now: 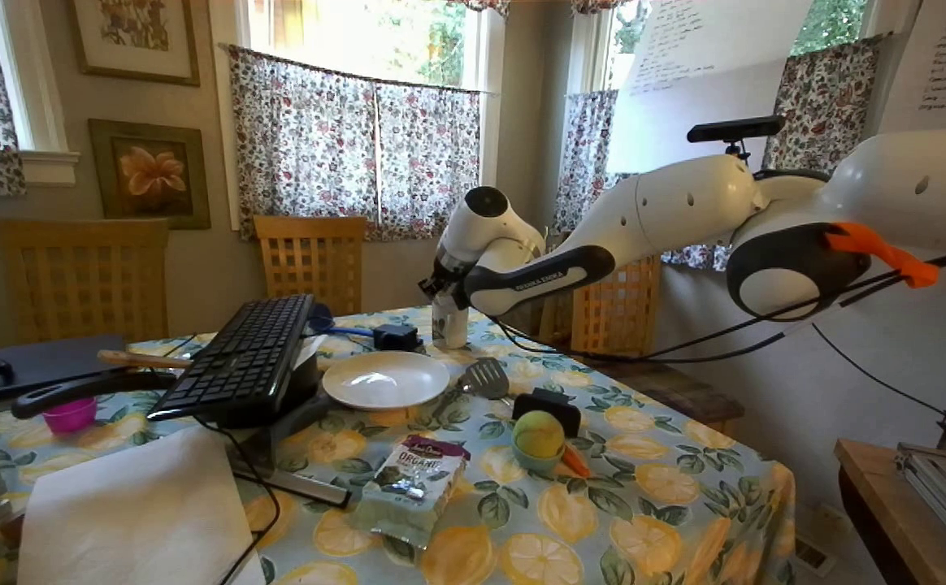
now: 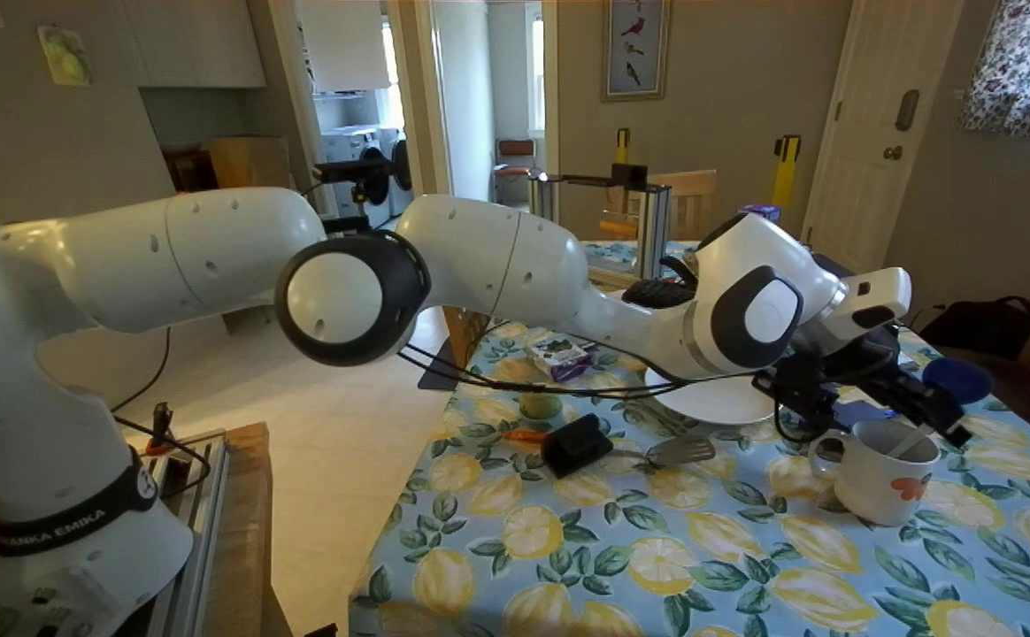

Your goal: Pick up the folk from the cup and put it on the table

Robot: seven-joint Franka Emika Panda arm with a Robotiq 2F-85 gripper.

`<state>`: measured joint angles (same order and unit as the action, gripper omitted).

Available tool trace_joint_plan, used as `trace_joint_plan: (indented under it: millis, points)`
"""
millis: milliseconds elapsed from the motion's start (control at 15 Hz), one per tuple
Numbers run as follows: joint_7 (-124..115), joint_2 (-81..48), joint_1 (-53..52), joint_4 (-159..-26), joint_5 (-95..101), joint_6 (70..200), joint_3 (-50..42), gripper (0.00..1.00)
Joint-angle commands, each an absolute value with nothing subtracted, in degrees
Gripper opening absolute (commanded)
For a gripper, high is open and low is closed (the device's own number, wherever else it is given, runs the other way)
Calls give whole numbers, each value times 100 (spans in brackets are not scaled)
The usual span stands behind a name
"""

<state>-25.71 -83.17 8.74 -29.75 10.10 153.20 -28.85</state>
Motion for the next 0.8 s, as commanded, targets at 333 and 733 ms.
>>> trace_joint_plan:
  millis: [333,733]
  points:
    - [-2826,-8321,795,-2880,1075,15105,-3124,4]
    - [-3275,-8126,552,-2844,1004,15310,-3220,4]
